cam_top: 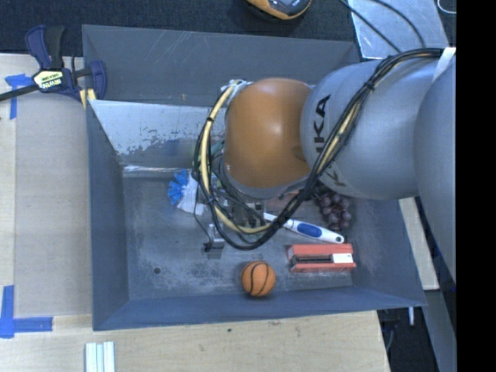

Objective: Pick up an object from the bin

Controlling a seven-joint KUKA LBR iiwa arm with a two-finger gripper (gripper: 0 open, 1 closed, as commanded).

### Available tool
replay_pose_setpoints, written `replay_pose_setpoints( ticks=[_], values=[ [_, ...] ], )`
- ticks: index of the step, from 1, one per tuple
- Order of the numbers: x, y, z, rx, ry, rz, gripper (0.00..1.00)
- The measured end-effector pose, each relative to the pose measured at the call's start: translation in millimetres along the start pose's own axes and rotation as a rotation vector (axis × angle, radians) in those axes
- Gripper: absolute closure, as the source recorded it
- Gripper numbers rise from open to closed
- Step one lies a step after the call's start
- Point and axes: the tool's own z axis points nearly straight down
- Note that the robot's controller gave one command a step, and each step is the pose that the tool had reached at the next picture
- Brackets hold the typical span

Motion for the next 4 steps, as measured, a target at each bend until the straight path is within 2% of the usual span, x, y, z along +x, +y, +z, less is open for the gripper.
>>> replay_pose_setpoints(
  ticks=[1,2,3,4],
  values=[
    [-1.7,-0.6,-4.8,-0.002,-0.008,0.004,0.00],
    [-40.6,13.6,59.6,-0.004,-0.010,0.143,0.00],
    [-102.2,-42.6,47.5,-0.004,-0.011,0.043,0.00],
    [-84.0,-52.3,74.8,-0.015,-0.025,0.334,0.00]
  ],
)
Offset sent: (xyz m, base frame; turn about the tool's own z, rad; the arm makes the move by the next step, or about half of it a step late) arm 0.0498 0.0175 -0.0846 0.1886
